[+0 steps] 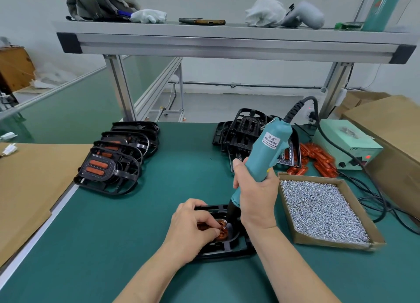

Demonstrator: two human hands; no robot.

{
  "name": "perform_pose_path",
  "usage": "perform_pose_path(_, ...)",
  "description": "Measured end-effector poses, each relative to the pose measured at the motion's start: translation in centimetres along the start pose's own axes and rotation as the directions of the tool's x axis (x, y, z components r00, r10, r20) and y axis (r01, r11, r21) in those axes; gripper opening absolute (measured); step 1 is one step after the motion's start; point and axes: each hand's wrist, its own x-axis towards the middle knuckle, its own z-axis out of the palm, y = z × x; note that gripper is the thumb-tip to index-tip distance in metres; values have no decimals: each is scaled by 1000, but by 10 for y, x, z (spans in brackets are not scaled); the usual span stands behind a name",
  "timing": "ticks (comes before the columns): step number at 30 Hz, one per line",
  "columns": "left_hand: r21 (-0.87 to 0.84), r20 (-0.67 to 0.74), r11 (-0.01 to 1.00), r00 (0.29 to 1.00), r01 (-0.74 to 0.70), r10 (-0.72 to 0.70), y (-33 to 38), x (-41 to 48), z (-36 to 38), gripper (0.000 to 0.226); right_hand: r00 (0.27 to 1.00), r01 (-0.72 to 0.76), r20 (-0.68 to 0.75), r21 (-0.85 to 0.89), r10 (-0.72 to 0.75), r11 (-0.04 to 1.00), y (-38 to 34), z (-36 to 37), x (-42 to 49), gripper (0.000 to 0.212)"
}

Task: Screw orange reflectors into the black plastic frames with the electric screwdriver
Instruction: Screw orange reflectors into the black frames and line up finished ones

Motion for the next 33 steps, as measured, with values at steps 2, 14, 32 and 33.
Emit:
perform_pose_path(2,-7,1,1000,1000,2,-2,0,0,0,21,1000,-19,-17,9,19,1000,0,-2,2,26)
perform_pose_path(14,-39,7,999,1000,12,-11,-4,1,1,19,991,-31,-124,78,41,996,-24,-20,26,20)
perform_pose_path(32,-46,16,999,1000,9,-8,-9,1,2,22,839,-490,-308,-66,449,869,10,-91,73,33)
perform_pose_path(33,-45,15,999,1000,10,-9,-9,1,2,22,841,-498,-313,-123,442,859,11,-94,74,35)
